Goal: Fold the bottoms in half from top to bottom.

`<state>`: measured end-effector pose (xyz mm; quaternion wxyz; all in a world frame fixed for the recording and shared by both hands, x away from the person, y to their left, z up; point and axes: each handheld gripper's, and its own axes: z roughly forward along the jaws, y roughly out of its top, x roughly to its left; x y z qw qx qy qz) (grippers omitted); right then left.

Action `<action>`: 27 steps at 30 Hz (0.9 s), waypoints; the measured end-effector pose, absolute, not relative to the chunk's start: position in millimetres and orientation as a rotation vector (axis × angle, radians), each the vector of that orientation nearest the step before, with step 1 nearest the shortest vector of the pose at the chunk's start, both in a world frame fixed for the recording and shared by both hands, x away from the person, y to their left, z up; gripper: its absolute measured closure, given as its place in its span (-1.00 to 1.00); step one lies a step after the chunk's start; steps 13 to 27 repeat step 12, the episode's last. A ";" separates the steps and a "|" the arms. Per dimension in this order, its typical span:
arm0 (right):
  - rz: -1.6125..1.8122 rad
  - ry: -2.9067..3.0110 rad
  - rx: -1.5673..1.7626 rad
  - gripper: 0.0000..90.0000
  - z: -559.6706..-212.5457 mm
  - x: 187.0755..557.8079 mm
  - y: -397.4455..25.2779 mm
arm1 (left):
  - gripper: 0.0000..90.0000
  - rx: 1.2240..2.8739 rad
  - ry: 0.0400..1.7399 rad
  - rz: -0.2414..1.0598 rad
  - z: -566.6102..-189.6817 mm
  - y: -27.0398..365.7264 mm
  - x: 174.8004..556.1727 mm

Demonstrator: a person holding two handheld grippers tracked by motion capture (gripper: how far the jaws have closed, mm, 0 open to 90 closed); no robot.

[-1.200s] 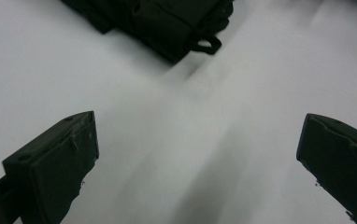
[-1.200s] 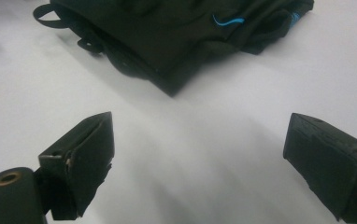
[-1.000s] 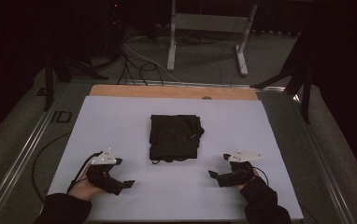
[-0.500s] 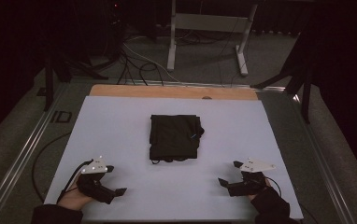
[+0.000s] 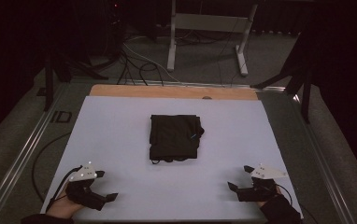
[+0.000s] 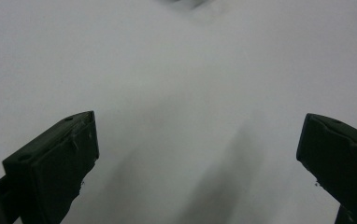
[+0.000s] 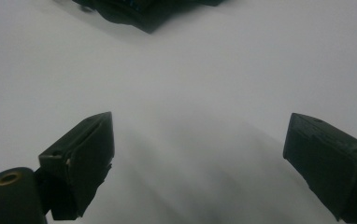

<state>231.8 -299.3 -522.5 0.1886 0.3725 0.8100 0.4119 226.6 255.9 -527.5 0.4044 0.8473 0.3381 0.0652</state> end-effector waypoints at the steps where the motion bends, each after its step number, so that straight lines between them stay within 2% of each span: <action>1: 1.154 2.278 1.051 -0.81 -522.8 232.1 -300.4 | -0.99 2.137 0.855 0.167 -527.6 256.5 226.3; 27: 1.123 2.298 1.039 -0.80 -525.9 235.3 -294.9 | -0.99 2.131 0.846 0.168 -529.2 255.2 226.9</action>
